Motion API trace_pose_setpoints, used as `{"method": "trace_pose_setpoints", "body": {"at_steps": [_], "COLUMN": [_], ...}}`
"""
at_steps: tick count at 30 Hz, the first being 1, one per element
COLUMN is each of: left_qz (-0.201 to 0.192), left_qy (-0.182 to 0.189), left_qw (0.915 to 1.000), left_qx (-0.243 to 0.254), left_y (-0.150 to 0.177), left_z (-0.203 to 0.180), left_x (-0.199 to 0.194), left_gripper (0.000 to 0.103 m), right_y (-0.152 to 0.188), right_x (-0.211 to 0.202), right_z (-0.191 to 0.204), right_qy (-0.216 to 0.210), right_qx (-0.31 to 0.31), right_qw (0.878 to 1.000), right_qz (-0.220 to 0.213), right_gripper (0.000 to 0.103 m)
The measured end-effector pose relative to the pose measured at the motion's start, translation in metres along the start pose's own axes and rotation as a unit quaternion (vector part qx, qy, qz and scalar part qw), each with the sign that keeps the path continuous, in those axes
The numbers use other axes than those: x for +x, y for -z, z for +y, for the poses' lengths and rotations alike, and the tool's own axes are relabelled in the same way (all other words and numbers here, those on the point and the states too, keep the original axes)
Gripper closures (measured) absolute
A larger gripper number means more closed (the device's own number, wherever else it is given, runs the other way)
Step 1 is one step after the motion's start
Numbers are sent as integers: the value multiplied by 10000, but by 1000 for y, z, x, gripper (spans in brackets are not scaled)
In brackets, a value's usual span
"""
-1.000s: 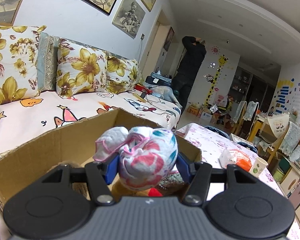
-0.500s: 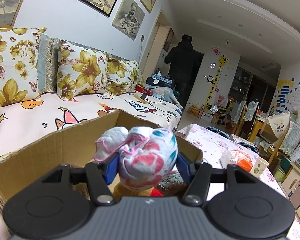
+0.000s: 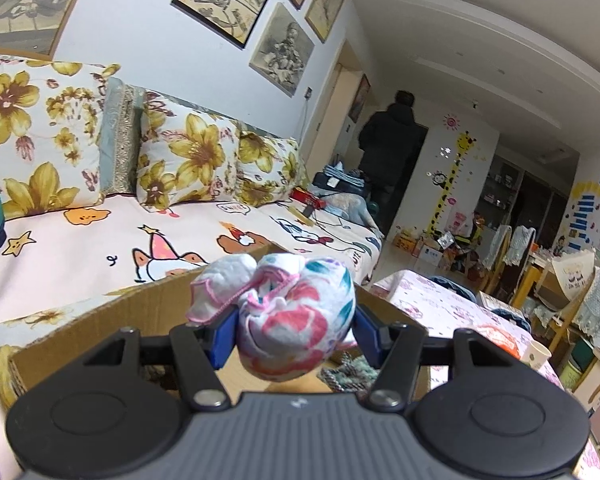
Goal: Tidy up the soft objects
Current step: 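Carry the floral ball and knit ball over the cardboard box, then open both grippers over the box to drop the balls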
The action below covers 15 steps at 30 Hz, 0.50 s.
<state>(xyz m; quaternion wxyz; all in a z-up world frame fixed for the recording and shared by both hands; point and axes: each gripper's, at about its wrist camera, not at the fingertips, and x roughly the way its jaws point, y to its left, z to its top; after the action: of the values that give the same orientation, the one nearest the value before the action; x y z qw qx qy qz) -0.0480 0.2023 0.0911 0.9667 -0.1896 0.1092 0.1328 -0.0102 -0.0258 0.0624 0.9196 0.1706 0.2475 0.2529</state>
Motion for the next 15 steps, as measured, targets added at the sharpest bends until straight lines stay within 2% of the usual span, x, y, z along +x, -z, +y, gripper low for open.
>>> {"method": "trace_pose_setpoints", "body": {"at_steps": [5,15], "left_qz": [-80,-108], "left_qy": [-154,-460], "left_qw": [9998,9985], "left_qx": [-106,-283], "left_y": [-3,-8], "left_z": [7,24], "left_x": [-2,-1], "left_gripper": [43,43], "right_y": [-5,-6], "right_x": [12,22], "right_z": [15,22], "right_qy": [-376,-534], "right_qx": [228,470], "right_qw": [9990,9975], "right_qz": [46,-29], "right_gripper": [39,39]}}
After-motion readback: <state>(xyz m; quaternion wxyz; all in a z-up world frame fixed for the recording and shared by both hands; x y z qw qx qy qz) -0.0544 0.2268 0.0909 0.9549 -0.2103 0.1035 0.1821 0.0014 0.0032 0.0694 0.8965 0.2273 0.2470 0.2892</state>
